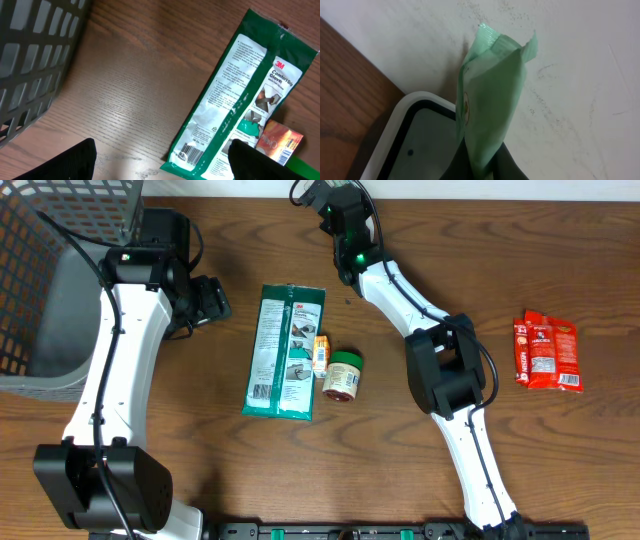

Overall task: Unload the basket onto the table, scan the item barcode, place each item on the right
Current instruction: 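Hold the wipes pack under the scanner with the right gripper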

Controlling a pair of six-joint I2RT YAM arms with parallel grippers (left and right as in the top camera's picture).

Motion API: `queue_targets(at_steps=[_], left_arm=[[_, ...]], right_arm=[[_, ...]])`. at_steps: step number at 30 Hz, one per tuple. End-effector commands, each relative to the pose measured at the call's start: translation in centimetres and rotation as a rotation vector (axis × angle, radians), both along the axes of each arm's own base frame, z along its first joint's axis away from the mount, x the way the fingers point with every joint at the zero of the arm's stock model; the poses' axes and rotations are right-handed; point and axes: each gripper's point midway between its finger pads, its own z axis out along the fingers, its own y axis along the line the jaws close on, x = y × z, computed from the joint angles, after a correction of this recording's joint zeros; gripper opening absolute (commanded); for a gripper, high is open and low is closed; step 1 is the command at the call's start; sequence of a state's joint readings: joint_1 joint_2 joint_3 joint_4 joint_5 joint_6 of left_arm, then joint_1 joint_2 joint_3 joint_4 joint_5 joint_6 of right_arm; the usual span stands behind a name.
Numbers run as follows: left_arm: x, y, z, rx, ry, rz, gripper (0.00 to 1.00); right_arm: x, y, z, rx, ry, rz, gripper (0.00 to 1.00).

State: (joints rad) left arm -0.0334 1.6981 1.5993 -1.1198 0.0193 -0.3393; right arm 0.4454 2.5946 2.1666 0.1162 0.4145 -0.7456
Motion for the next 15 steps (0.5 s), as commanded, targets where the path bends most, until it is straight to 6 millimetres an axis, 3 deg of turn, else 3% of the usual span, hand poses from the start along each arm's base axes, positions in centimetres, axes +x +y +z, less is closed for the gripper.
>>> queue_targets(at_steps=[1, 7, 10, 15], left_arm=[[-0.1, 0.4, 0.6, 0.013, -0.014, 0.002, 0.85], [-0.1, 0.4, 0.6, 0.013, -0.013, 0.002, 0.85], [-0.1, 0.4, 0.6, 0.013, -0.014, 0.002, 0.85], [-0.1, 0.4, 0.6, 0.013, -0.014, 0.002, 0.85]], right_arm=[[0.0, 0.9, -0.1, 0.043, 0.005, 0.029, 0.01], [-0.2, 1.6, 0.1, 0.048, -0.004, 0.040, 0.01], [-0.1, 1.8, 1.2, 0.054, -0.040, 0.041, 0.01], [-0.2, 2.2, 3.0, -0.087, -0.112, 0.049, 0.01]])
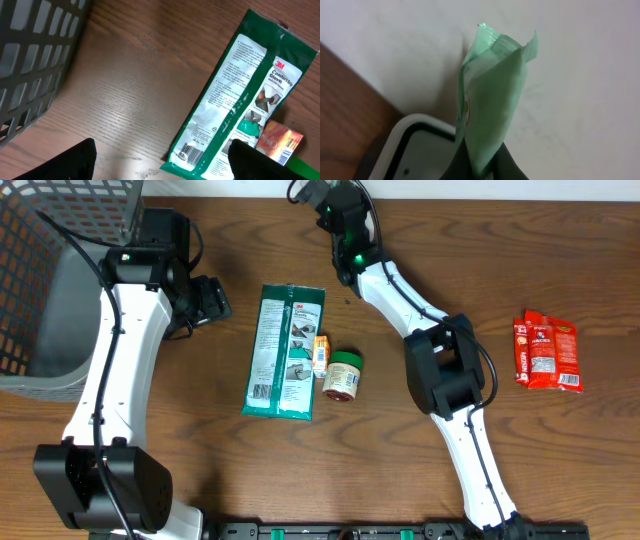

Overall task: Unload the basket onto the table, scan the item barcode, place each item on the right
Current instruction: 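Hold the wipes pack under the scanner with the right gripper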

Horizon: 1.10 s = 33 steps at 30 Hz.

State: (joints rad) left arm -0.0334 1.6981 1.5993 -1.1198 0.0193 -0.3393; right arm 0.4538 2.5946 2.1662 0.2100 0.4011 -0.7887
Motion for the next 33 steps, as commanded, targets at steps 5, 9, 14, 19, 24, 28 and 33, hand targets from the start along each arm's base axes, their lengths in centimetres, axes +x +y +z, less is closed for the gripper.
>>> queue_targets(at_steps=[5, 9, 14, 19, 24, 28, 33], left_arm=[[-0.1, 0.4, 0.6, 0.013, -0.014, 0.002, 0.85], [-0.1, 0.4, 0.6, 0.013, -0.014, 0.002, 0.85], [-0.1, 0.4, 0.6, 0.013, -0.014, 0.002, 0.85], [-0.1, 0.4, 0.6, 0.013, -0.013, 0.002, 0.85], [-0.1, 0.4, 0.6, 0.013, -0.013, 0.002, 0.85], [-0.1, 0.4, 0.6, 0.013, -0.013, 0.002, 0.85], [-0.1, 0.4, 0.6, 0.013, -0.014, 0.002, 0.85]], right_arm=[[-1.1, 2.2, 0.8, -0.192, -0.033, 0.029, 0.01], [-1.6, 2.8, -0.5, -0.221, 0.021, 0.044, 0.01], [-2.6, 2.6, -3.9, -0.273, 0.156, 0.081, 0.01], [-2.5, 2.2, -3.8, -0.267, 0.155, 0.067, 0.01], [-2.0, 1.9, -2.6, -0.252, 0.107, 0.033, 0.01], [-1.7, 1.3, -1.5, -0.263, 0.062, -0.007, 0.01], [-1.7, 1.3, -1.3, -0.261, 0.057, -0.013, 0.01]])
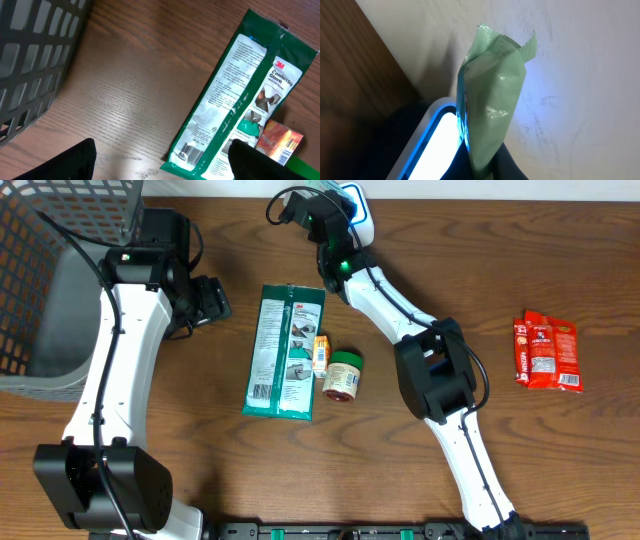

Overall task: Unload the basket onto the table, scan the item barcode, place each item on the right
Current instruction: 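Hold the wipes pack under the scanner with the right gripper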

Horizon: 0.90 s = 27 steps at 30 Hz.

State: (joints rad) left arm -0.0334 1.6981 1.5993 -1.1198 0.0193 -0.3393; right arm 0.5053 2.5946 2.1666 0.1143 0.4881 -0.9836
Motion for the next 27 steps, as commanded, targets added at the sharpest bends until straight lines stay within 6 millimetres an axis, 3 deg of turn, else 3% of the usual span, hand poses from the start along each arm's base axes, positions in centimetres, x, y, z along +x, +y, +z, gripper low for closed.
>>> queue_targets(at_steps=[1, 6, 14, 19, 27], left_arm=[[-0.1, 0.4, 0.6, 0.013, -0.013, 0.002, 0.85], [-0.1, 0.4, 0.6, 0.013, -0.014, 0.002, 0.85], [-0.1, 0.4, 0.6, 0.013, -0.014, 0.002, 0.85], [-0.1, 0.4, 0.6, 0.013, -0.014, 0.002, 0.85], [-0.1, 0.4, 0.6, 0.013, -0.014, 0.002, 0.85]], right_arm=[[0.1, -0.4, 0.6, -0.001, -0.016, -0.026, 0.01], [0.0, -0.7, 2.9, 0.071, -0.049, -0.052, 0.01], [-2.6, -1.5, 12.5, 0.272, -0.076, -0.085, 0.01], [-7.3, -3.9, 16.8, 0.446, 0.052, -0.167, 0.01], [-19.5, -6.1, 19.2, 0.712, 0.482, -0.191, 0.01]])
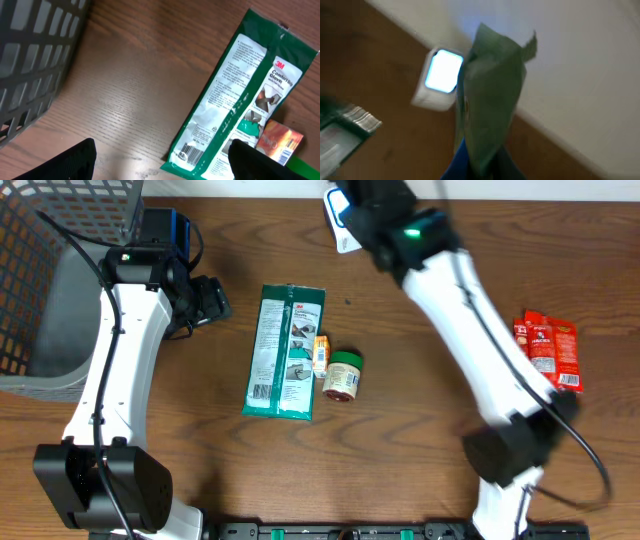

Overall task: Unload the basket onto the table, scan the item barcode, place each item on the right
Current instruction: 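Hold the wipes pack under the scanner with the right gripper, then carry the wipes pack right and release it near the red packs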

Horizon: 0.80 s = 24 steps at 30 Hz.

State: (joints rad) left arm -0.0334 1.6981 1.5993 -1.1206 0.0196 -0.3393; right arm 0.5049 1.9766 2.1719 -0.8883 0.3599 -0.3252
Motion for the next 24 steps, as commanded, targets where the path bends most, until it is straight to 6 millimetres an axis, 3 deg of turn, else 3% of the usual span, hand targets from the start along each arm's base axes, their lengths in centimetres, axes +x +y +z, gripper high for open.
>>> queue_targets(at_steps=[1, 5, 10, 17, 24], left_arm=[[-0.1, 0.4, 0.6, 0.014, -0.014, 0.002, 0.85], [-0.1, 0.4, 0.6, 0.014, -0.014, 0.002, 0.85], [-0.1, 0.4, 0.6, 0.014, -0.014, 0.002, 0.85], [-0.1, 0.4, 0.6, 0.014, -0.014, 0.002, 0.85], [-0.1, 0.4, 0.6, 0.014, -0.014, 0.002, 0.85]], right_arm=[[-4.8, 0.1, 1.5, 0.285, 0.145, -0.048, 0.01], [-10.2, -2.9, 1.1, 0.318, 0.325, -0.118, 0.01], [-14.3, -5.9, -1.2, 0.292, 0.532, -0.191, 0.01], [-14.7, -8.5, -6.4, 0.301, 0.688, -0.280, 0.01], [-14.4, -12.3, -14.5, 0.287, 0.794, -0.411, 0.01]])
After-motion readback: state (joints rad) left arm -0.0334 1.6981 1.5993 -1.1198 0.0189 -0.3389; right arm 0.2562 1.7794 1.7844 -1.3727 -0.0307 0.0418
